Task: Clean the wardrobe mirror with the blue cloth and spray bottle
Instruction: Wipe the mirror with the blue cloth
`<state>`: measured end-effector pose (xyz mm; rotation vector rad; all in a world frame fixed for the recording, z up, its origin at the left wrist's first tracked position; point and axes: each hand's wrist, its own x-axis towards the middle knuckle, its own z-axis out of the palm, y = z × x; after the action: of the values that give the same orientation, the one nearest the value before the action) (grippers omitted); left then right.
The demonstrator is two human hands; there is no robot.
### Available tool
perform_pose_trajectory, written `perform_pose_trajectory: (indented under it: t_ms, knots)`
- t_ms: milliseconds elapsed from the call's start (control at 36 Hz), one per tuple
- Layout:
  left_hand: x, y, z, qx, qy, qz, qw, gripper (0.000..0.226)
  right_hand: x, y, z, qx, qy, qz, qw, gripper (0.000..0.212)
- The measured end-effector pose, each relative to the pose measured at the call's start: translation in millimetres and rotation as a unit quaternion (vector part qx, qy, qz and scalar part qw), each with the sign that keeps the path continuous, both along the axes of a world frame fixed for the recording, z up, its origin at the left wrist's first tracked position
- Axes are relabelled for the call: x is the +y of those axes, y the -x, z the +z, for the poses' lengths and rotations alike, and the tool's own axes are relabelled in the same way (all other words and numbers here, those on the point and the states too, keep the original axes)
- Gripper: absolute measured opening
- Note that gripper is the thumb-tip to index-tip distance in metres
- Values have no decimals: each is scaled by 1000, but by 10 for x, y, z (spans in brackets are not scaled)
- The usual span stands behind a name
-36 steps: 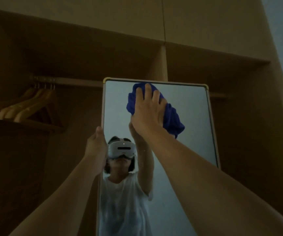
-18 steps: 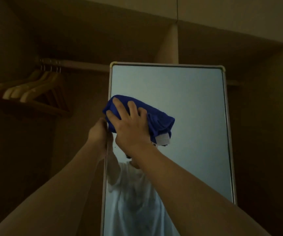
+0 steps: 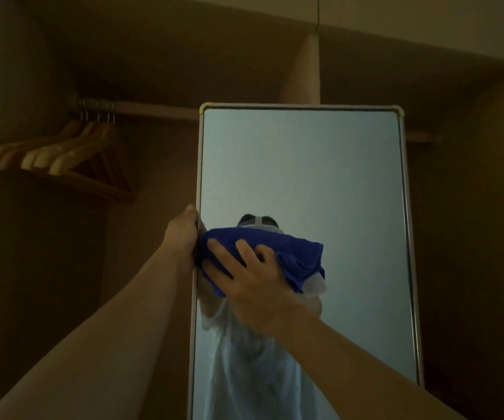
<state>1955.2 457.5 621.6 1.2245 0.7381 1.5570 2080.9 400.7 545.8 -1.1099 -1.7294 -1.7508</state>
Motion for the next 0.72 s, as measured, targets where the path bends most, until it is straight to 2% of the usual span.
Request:
perform_pose_trajectory:
  t_ms: [111, 194, 306, 417, 556, 722]
  knots:
    - [11, 10, -152, 21, 4, -5, 1000, 25, -122, -91, 119, -32, 24, -41, 998, 52]
    - [32, 1, -283, 39, 15, 22, 999, 29, -191, -104, 296, 33, 24, -30, 999, 57]
    - [136, -80, -453, 26, 22, 56, 998, 43, -239, -159, 634, 110, 45, -73, 990, 76]
    - [161, -161, -521, 39, 35, 123, 991, 54, -266, -241, 901, 168, 47, -64, 983, 74]
    - [194, -173, -559, 41, 25, 142, 989, 53, -210, -260, 676, 179, 35, -43, 982, 70]
    - [165, -181, -578, 66, -8, 160, 985, 59, -166, -352, 85, 85, 3, -11, 996, 59]
